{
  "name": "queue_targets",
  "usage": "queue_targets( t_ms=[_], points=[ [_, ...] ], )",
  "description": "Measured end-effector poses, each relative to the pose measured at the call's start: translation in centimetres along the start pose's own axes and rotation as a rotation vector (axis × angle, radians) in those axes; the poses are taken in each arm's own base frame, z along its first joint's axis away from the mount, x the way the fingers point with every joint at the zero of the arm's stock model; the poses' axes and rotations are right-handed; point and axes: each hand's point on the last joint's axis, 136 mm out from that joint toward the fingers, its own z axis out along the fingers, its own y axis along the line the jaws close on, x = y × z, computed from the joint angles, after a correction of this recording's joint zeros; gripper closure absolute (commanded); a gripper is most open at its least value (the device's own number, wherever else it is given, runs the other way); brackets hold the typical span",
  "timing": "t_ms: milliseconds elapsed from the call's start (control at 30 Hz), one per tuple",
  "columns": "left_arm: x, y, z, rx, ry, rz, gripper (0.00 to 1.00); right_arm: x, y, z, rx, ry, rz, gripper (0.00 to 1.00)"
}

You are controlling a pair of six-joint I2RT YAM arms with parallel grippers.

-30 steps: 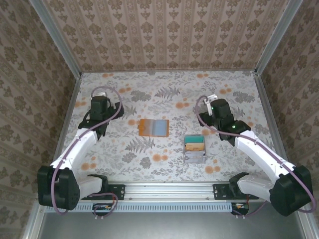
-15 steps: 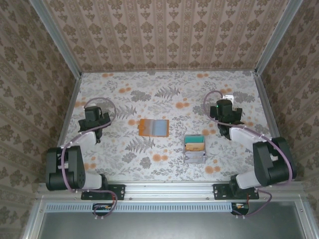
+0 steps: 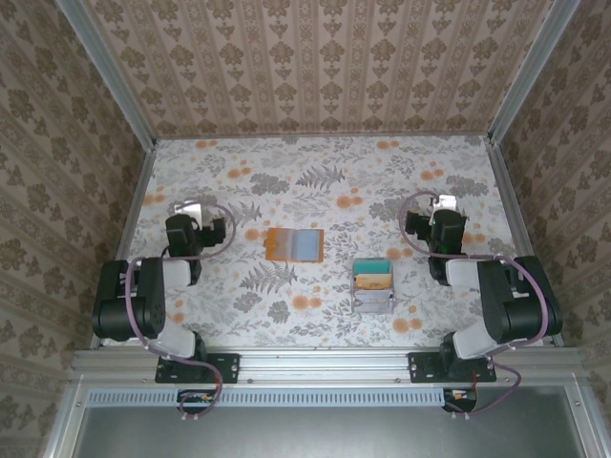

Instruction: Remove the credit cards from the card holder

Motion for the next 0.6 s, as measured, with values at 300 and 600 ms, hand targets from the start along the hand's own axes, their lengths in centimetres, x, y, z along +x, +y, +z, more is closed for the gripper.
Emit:
queue_targets(
  t_ms=[300,600],
  points=[
    [-1.1,-1.0,0.0,0.028,-0.058,0.037,0.0,-1.0,1.1,0.0,-0.066,-0.056,-0.008,0.0],
    [-1.4,-1.0,0.0,0.027,-0.069,0.04,0.0,-1.1,1.3,-0.1,-0.076,-0.062,-0.009,0.0]
  ],
)
